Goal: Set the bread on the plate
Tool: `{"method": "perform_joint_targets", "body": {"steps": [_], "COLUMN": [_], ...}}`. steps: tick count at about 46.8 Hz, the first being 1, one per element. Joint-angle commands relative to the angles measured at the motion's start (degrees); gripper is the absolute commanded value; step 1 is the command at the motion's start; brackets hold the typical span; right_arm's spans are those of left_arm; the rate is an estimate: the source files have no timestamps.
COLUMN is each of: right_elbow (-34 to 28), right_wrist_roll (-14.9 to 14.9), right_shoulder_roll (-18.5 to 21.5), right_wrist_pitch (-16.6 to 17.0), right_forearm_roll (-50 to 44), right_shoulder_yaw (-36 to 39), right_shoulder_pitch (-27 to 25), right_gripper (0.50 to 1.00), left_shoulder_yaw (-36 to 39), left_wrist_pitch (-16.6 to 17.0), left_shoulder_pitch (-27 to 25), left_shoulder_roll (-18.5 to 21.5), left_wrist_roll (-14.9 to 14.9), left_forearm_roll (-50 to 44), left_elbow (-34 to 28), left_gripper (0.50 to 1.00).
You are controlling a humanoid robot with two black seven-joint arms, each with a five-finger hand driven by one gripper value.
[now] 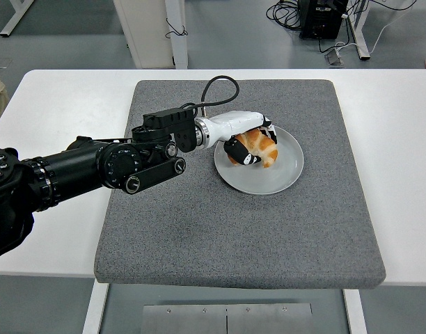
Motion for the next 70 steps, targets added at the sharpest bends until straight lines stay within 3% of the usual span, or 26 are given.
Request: {"method": "perform_joint_targets", "body": {"steps": [1,42,56,57,60,61,66,70], "right_elbow": [0.0,-0.1,0.0,0.0,-0.1,0.0,0.0,0.0], "right_wrist_roll": [0.0,0.0,0.0,0.0,0.0,0.0,0.0,0.0], "right_shoulder_roll": [0.0,0.0,0.0,0.0,0.0,0.0,0.0,0.0], "right_wrist_pitch": [0.0,0.0,0.0,0.0,0.0,0.0,0.0,0.0], "right_forearm_roll": [0.0,0.0,0.0,0.0,0.0,0.0,0.0,0.0], "right_shoulder_yaw": [-0.1,0.0,0.0,-0.1,0.0,-0.1,0.0,0.0], "right_shoulder_pitch": [0.0,0.0,0.0,0.0,0.0,0.0,0.0,0.0], "right_gripper": [1.000,1.000,1.000,1.000,1.000,1.000,1.000,1.000], "left_shoulder_yaw": [0.0,-0.1,-0.2,-0.3,-0.8,-0.9,-1.6,-2.0], "left_wrist_pitch": [0.0,0.1,-0.1,-0.1,-0.4,-0.5,-1.2,-2.7], "left_shoulder_pitch": [0.2,2.0,2.1,2.1,2.0,1.9,1.4,0.8], "left_shoulder_roll": [0.0,0.0,0.0,0.0,0.0,0.0,0.0,0.0], "left_wrist_roll": [0.0,-0.1,1.3,1.3,1.3,1.4,2.7,3.2], "left_forearm_roll": [0.2,1.1,0.3,0.1,-0.3,-0.3,-2.9,-4.8], "left_elbow": [0.2,0.4,0.3,0.3,0.1,0.0,-0.7,-0.9], "left_gripper": [0.500,0.500,0.500,0.534,0.768,0.819,0.948,0.966]}}
